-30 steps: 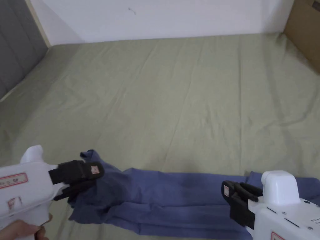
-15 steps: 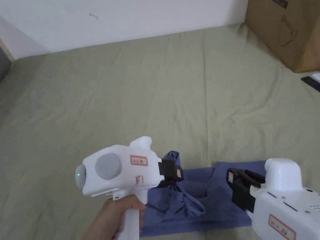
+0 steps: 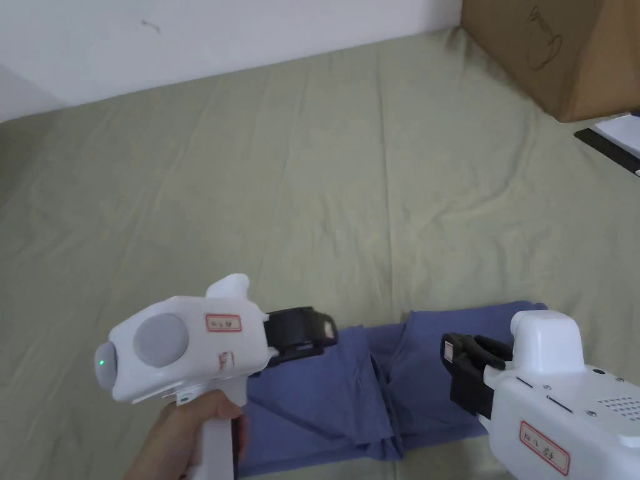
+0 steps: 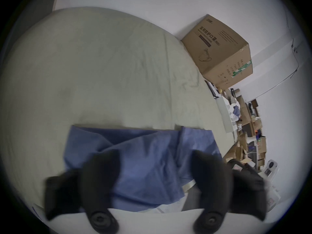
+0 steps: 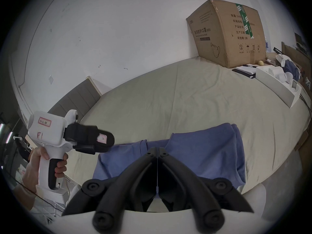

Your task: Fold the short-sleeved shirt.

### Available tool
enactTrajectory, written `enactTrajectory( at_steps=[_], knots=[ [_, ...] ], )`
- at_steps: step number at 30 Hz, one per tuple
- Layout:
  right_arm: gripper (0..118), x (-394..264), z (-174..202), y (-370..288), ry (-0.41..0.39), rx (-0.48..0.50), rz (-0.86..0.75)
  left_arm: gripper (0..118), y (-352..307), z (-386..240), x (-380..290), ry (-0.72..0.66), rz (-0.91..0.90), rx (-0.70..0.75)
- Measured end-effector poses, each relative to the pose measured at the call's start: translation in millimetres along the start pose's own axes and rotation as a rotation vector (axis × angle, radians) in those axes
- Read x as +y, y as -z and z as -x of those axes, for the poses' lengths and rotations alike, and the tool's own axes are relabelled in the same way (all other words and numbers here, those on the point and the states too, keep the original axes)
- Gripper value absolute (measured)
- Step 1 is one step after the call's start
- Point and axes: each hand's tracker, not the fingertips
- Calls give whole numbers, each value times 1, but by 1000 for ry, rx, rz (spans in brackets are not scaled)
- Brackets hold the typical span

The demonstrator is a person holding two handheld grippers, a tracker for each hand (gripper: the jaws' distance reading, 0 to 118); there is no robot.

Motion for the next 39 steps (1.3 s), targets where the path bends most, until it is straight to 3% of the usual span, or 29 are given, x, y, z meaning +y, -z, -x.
enactTrajectory(
  at_steps=[2, 3, 9, 16, 20, 24, 30, 32, 34, 35, 36, 39],
  knots=[
    [0, -1, 2, 1, -8, -2, 1, 16, 4, 1, -4, 26, 13, 62],
    [0, -1, 2, 2, -13, -3, 2, 6, 7, 1, -7, 39, 26, 76],
    [0, -3, 1, 1, -28, -13, 7, 6, 40, -18, -32, 79, 111, -20],
    [0, -3, -6, -4, -13, -39, 9, 6, 84, -56, -58, 209, 228, 10],
    [0, -2, -4, -7, -14, -42, 7, 6, 67, -62, -55, 190, 227, -119],
    [0, -2, 6, -4, -38, -38, 17, 6, 36, -53, -48, 213, 156, -125],
    [0, -3, 23, 0, -79, -21, 32, 6, -16, 26, -30, 90, 90, -136],
    [0, -2, 28, 4, -85, -16, 41, 22, -30, 65, -28, 12, 102, -116],
    [0, -2, 34, 8, -91, -11, 49, 72, -37, 95, -29, -27, 99, -118],
    [0, -2, 37, 10, -97, -8, 54, 92, -40, 108, -31, -47, 93, -113],
    [0, -2, 40, 11, -107, -6, 58, 104, -43, 119, -33, -73, 81, -103],
    [0, -1, 53, 15, -155, -9, 67, 104, -39, 147, -37, -137, 49, -149]
  ],
)
